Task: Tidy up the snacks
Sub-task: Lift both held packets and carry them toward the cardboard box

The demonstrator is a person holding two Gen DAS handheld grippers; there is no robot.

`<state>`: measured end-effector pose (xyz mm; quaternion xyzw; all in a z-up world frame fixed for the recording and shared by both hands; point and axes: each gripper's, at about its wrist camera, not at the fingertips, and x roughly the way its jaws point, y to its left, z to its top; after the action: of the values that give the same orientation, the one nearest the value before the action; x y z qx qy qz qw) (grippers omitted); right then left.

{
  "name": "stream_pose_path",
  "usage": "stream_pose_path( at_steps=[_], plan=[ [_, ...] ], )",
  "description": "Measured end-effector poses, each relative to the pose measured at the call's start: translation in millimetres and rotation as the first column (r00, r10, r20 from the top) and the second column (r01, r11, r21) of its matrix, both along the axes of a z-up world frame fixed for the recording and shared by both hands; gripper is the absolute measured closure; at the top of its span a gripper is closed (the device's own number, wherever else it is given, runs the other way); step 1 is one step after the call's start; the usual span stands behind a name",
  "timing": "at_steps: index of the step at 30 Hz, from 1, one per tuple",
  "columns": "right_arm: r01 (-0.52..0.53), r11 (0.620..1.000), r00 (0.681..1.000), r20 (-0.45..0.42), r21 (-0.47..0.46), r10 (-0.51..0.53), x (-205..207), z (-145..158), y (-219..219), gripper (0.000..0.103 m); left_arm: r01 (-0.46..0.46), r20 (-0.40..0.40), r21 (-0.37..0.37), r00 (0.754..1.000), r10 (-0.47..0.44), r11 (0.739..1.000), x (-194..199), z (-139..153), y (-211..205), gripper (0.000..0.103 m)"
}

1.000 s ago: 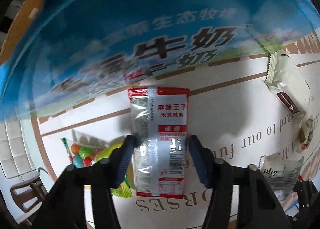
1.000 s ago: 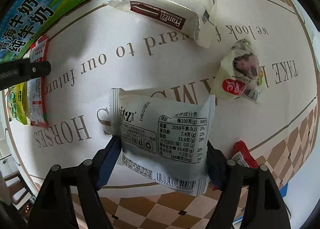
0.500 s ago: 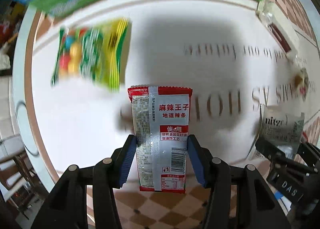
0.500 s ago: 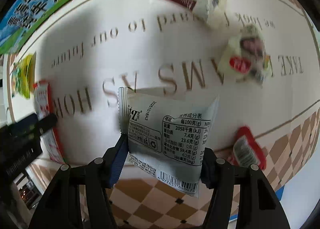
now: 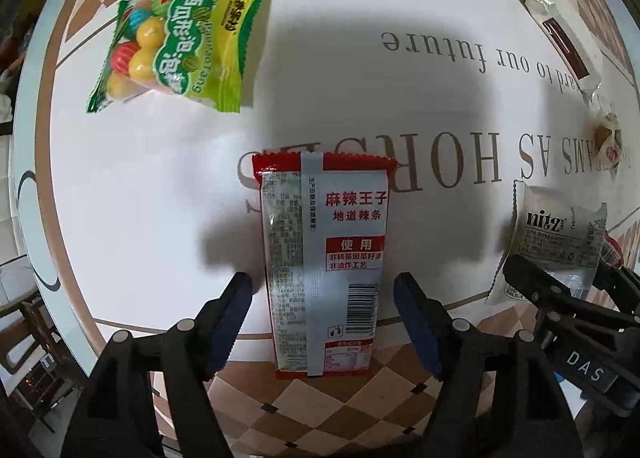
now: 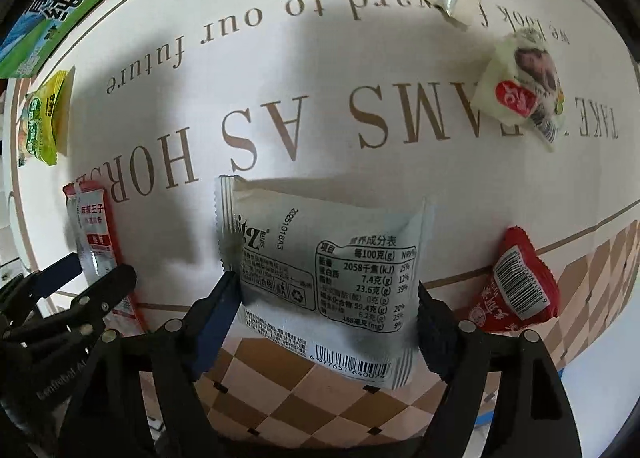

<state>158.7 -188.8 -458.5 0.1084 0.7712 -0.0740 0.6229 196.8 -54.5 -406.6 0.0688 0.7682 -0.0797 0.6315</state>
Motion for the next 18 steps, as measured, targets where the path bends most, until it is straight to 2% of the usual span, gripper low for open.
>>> stream_pose_path(
  at_steps=[1, 4, 7, 13, 16, 17, 18],
  plan=[
    [0.001, 1.000, 1.000, 0.009, -0.007, -0.001, 1, 1, 1, 0.020, 0.002, 0.007, 0.008, 1.000, -0.002, 1.000, -3, -4, -19, 0.038],
    [0.008, 1.000, 1.000, 0.030, -0.028, -0.007, -2, 9, 14, 0.022, 0.017, 0.029, 0.020, 0.999, -0.018, 1.000, -15, -1, -3, 0.052],
    [0.009, 0.999, 0.998, 0.059, -0.041, -0.007, -4, 17, 21, 0.039, 0.017, 0.013, 0.007, 1.000, -0.017, 1.000, -15, 4, 1, 0.058],
    [0.007, 1.000, 0.998, 0.069, -0.021, -0.005, -5, 25, 21, 0.041, -0.023, -0.005, -0.023, 1.000, 0.023, 0.999, -13, 15, 18, 0.061],
    [0.010, 1.000, 0.997, 0.078, 0.006, -0.010, -7, 38, 19, 0.049, -0.046, 0.001, -0.051, 0.999, 0.046, 0.998, -14, 26, 24, 0.061],
    [0.009, 1.000, 0.997, 0.083, 0.015, -0.010, -7, 42, 19, 0.054, -0.049, 0.005, -0.058, 0.999, 0.049, 0.997, 3, 22, 33, 0.061],
    [0.003, 1.000, 0.996, 0.087, 0.027, -0.006, -5, 46, 19, 0.057, -0.054, 0.012, -0.063, 0.998, 0.055, 0.997, 3, 26, 34, 0.061]
  ],
)
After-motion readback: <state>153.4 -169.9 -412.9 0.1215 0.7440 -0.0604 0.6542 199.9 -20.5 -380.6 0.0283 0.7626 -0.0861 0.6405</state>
